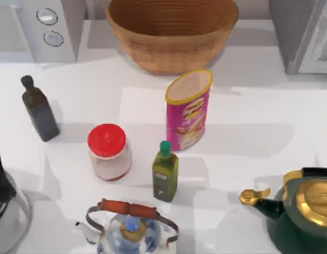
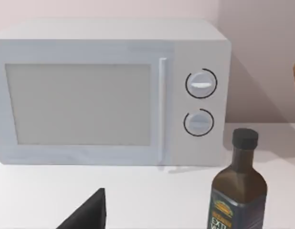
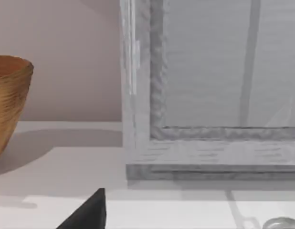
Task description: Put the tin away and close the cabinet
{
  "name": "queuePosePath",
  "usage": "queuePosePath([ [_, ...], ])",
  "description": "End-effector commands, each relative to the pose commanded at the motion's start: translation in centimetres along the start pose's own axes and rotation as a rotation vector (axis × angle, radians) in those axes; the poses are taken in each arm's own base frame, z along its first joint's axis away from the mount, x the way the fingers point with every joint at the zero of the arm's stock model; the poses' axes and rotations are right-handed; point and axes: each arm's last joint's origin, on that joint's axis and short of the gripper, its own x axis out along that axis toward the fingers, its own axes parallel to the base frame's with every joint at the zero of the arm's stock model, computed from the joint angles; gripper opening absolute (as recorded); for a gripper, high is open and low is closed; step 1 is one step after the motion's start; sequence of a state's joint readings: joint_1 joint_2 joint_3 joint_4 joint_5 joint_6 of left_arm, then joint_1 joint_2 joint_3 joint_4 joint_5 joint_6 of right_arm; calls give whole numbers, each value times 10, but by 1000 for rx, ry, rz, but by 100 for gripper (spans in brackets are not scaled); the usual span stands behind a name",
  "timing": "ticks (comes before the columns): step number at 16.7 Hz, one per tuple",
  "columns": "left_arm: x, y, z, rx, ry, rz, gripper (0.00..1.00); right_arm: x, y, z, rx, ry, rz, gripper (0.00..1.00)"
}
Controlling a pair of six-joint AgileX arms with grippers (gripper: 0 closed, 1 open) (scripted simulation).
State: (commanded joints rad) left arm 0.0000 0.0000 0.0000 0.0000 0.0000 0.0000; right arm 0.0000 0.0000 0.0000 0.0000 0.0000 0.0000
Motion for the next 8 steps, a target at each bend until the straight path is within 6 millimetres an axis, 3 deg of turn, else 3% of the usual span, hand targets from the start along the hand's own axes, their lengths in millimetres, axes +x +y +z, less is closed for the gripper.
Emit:
queuePosePath([
  [4, 0, 0, 0, 0, 0, 0, 100, -1, 0, 11, 3, -23, 0, 100],
  [8, 0, 0, 0, 0, 0, 0, 100, -2, -1, 62, 2, -64, 6, 100],
])
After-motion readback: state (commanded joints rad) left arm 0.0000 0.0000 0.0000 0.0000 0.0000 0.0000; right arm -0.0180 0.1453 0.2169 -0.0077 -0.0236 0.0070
